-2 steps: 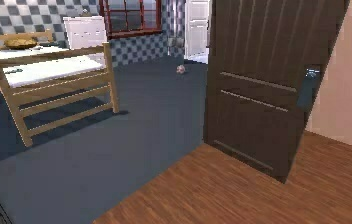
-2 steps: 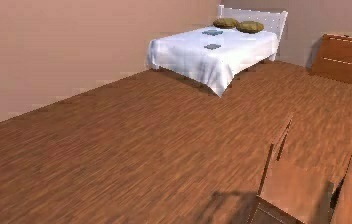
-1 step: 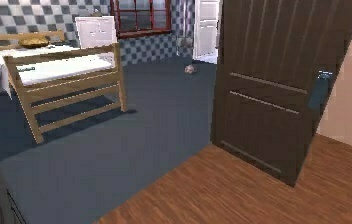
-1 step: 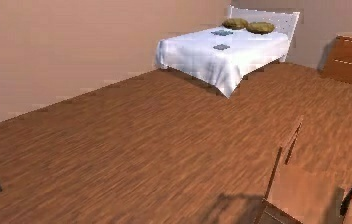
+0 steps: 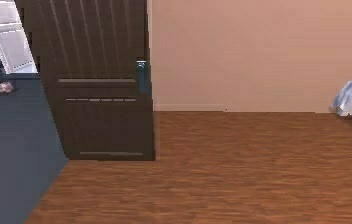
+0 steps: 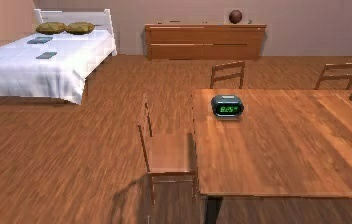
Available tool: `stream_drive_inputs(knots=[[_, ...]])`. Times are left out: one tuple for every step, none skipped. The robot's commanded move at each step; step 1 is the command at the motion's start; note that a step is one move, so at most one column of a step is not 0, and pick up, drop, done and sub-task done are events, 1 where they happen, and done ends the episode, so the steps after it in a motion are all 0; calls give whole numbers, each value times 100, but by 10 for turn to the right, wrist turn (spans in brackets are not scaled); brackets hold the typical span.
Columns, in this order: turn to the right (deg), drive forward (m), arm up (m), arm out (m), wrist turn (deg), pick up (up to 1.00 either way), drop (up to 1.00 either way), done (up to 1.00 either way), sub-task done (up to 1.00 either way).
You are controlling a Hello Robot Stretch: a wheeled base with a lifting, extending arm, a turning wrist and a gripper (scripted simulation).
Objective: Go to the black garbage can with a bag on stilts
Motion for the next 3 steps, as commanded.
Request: stream_drive_inputs(knots=[[60, 0, 0, 0, 0, 0, 0, 0, 0], [0, 25, 0, 0, 0, 0, 0, 0, 0], [-450, 0, 0, 0, 0, 0, 0, 0, 0]])
